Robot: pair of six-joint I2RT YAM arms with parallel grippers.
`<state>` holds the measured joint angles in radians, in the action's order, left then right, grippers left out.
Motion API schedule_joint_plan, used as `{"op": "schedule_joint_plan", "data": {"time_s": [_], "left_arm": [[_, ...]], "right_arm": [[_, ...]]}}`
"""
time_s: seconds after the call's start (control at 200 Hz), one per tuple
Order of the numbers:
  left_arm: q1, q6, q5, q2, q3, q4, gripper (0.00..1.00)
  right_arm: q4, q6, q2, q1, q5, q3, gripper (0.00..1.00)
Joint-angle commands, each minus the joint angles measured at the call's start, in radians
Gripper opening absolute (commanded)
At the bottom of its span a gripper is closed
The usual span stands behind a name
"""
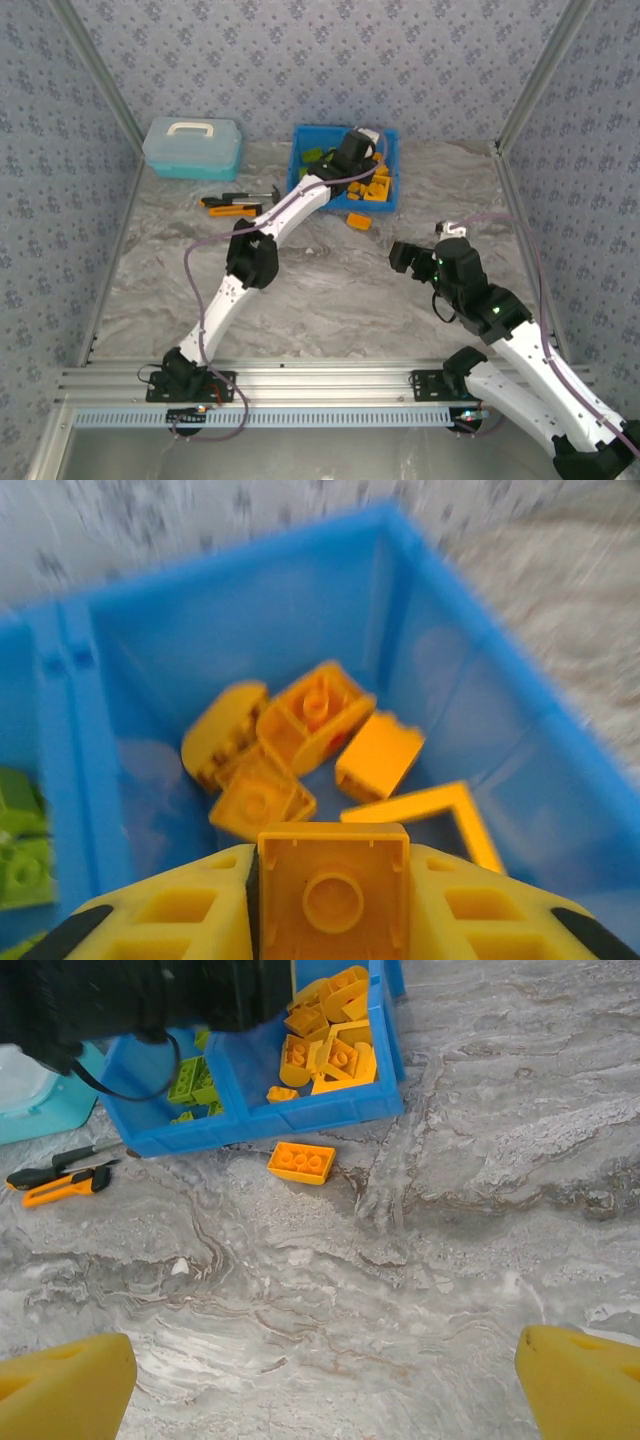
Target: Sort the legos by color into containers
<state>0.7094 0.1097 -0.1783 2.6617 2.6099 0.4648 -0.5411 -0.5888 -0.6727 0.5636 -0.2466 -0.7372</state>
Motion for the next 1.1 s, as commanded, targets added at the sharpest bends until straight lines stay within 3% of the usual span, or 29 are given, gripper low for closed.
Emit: {"op": "schedule_joint_plan", "data": {"time_s": [0.0,0.295,0.45,0.625,0.789,0.934,1.094], "left_arm": [[0.005,0.019,0.041,-0.006,0.058,0.029,0.43],[0.021,0.033,0.121,-0.135,0.042,0.039,0.55],[0.051,0.024,0.152,-0.312,-0.055,0.047,0.56],[0.082,-0.001,0.157,-0.654,-0.441,-0.056,0.61],[0.090,-0.004,0.130,-0.989,-0.895,-0.155,0.71],[0.090,0.051,0.058,-1.221,-1.211,-0.168,0.80],[0.092,0.133,-0.001,-1.410,-1.474,-0.147,0.95]], "right_arm": [[0.025,-0.020,0.006,0.005,0.009,0.015,1.00],[0.042,-0.015,-0.026,0.004,0.015,0.016,1.00],[0.042,0.076,-0.059,0.003,-0.010,0.004,1.00],[0.050,0.286,-0.180,-0.004,-0.057,-0.039,1.00],[0.022,0.395,-0.418,-0.040,0.041,-0.165,1.00],[-0.090,0.236,-0.716,-0.077,0.062,-0.379,1.00],[-0.064,0.049,-0.925,-0.065,0.059,-0.519,1.00]]}}
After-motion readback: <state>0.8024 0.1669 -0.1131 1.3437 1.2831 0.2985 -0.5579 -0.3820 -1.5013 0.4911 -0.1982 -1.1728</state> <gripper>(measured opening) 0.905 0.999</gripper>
